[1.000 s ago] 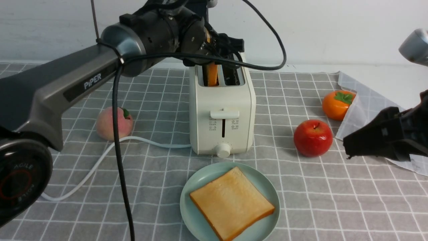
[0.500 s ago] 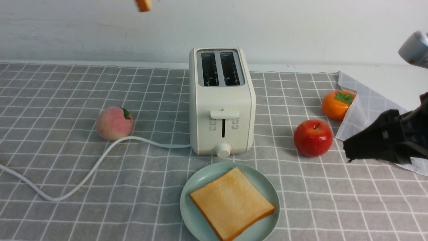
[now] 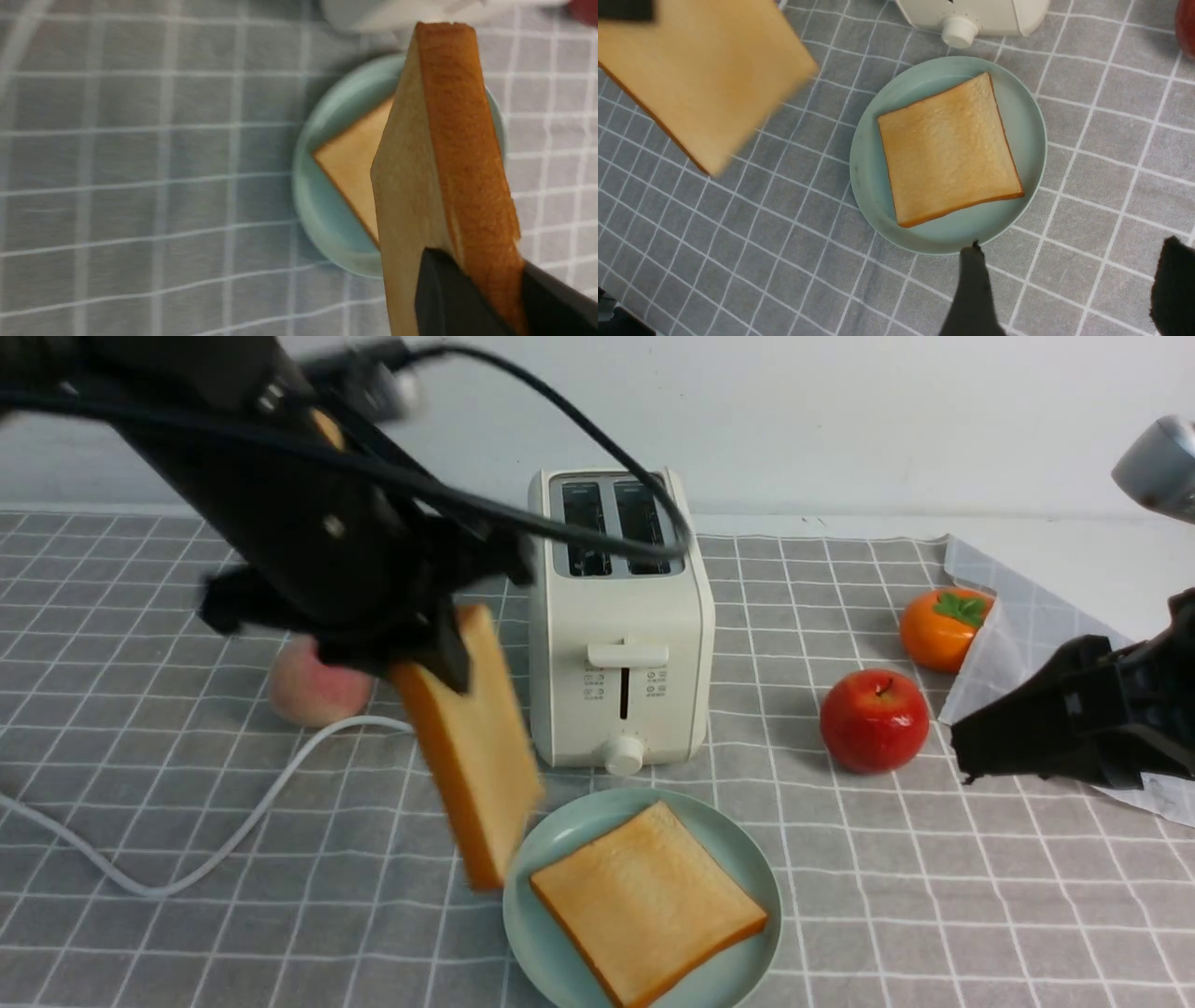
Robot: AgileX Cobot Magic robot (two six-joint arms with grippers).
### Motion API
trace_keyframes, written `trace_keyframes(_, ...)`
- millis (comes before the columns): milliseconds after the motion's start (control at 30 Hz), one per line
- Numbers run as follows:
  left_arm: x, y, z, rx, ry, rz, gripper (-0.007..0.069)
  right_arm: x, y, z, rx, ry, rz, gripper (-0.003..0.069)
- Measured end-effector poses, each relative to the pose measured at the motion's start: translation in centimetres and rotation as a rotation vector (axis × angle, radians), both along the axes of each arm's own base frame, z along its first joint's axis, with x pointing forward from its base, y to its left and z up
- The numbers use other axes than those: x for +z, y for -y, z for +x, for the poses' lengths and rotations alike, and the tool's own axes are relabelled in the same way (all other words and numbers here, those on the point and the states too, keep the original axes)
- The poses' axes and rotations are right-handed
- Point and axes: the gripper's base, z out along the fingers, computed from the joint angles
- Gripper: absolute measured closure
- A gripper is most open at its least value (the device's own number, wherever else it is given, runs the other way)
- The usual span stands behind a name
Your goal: Take toasted bread from bread machine on grey coffee table place on plate.
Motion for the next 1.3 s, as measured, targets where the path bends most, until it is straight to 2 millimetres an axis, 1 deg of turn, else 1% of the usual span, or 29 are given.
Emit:
trace_keyframes(33,-1.3,1.0,0.5,-0.036,-0.026,-0.061,0.0543,0.0,0.0,0.0,0.000,0.000,0.000,0.0174)
trace_keyframes(67,-2.1,1.7,0.8,-0.059,-0.041,-0.108,0.0543,0.0,0.0,0.0,0.000,0.000,0.000,0.0174)
trace_keyframes(133,-3.5,2.7,1.6,-0.083,-0.052,-0.174,0.0543,0.0,0.0,0.0,-0.001,0.001,0.001,0.0176)
trace_keyframes(167,-3.7,2.9,1.8,-0.080,-0.056,-0.187,0.0543,0.0,0.0,0.0,-0.001,0.001,0.001,0.0176)
trace_keyframes(233,-5.7,4.0,3.0,-0.068,-0.089,-0.247,0.0543,0.0,0.0,0.0,-0.001,0.001,0.000,0.0182)
trace_keyframes(400,-9.1,5.2,4.4,-0.042,-0.168,-0.266,0.0543,0.0,0.1,0.0,0.000,0.002,-0.009,0.0204)
trace_keyframes(500,-10.3,5.4,4.8,-0.041,-0.172,-0.237,0.0529,-0.1,0.1,0.0,0.000,0.002,-0.012,0.0222)
trace_keyframes(533,-10.4,5.4,4.9,-0.042,-0.171,-0.234,0.0526,-0.1,0.1,0.0,0.000,0.002,-0.012,0.0223)
trace_keyframes(567,-10.6,5.3,5.0,-0.040,-0.152,-0.205,0.0490,-0.1,0.1,0.0,0.000,0.002,-0.015,0.0231)
trace_keyframes(600,-10.6,5.3,5.0,-0.038,-0.147,-0.202,0.0478,-0.1,0.1,0.0,0.000,0.002,-0.015,0.0231)
trace_keyframes(733,-10.9,4.7,5.3,-0.027,-0.103,-0.109,0.0292,-0.1,0.1,0.0,0.017,0.018,-0.030,0.0253)
trace_keyframes(767,-11.1,4.5,5.3,-0.021,-0.109,-0.074,0.0214,-0.1,0.1,0.1,0.021,0.029,-0.039,0.0271)
trace_keyframes(800,-11.1,4.4,5.3,-0.016,-0.110,-0.062,0.0204,-0.1,0.2,0.1,0.020,0.031,-0.040,0.0274)
trace_keyframes(833,-11.3,4.0,5.2,-0.001,-0.121,-0.018,0.0129,0.0,0.2,0.2,0.014,0.039,-0.042,0.0305)
trace_keyframes(867,-11.4,3.4,5.1,0.031,-0.132,0.044,0.0070,0.0,0.2,0.3,0.008,0.049,-0.046,0.0342)
trace_keyframes(900,-11.3,3.3,5.1,0.026,-0.129,0.057,0.0062,0.0,0.2,0.3,0.006,0.051,-0.046,0.0349)
trace_keyframes(933,-11.2,2.5,5.0,0.053,-0.126,0.133,0.0003,0.1,0.3,0.4,-0.004,0.065,-0.050,0.0408)
trace_keyframes(967,-10.7,1.6,4.8,0.089,-0.119,0.209,-0.0024,0.1,0.4,0.6,-0.023,0.082,-0.056,0.0476)
trace_keyframes(1000,-10.6,1.3,4.8,0.091,-0.111,0.230,-0.0027,0.1,0.5,0.7,-0.031,0.084,-0.055,0.0497)
trace_keyframes(1033,-10.3,0.9,4.6,0.107,-0.110,0.259,-0.0031,0.2,0.6,0.8,-0.042,0.091,-0.058,0.0540)
trace_keyframes(1067,-9.4,0.1,4.3,0.126,-0.093,0.317,-0.0032,0.2,0.7,0.9,-0.071,0.101,-0.055,0.0604)
trace_keyframes(1100,-8.9,-0.3,4.1,0.132,-0.081,0.346,-0.0027,0.3,0.8,1.0,-0.088,0.105,-0.054,0.0645)
trace_keyframes(1133,-8.5,-0.5,3.9,0.135,-0.076,0.354,-0.0022,0.3,0.8,1.1,-0.098,0.108,-0.054,0.0655)
trace_keyframes(1167,-7.3,-0.9,3.4,0.141,-0.056,0.358,0.0011,0.3,1.0,1.2,-0.124,0.110,-0.060,0.0676)
trace_keyframes(1267,-5.2,-1.3,2.2,0.124,0.003,0.309,0.0102,0.1,1.3,1.3,-0.157,0.091,-0.083,0.0678)
trace_keyframes(1300,-5.1,-1.3,2.2,0.122,0.008,0.303,0.0118,0.1,1.3,1.2,-0.156,0.090,-0.089,0.0678)
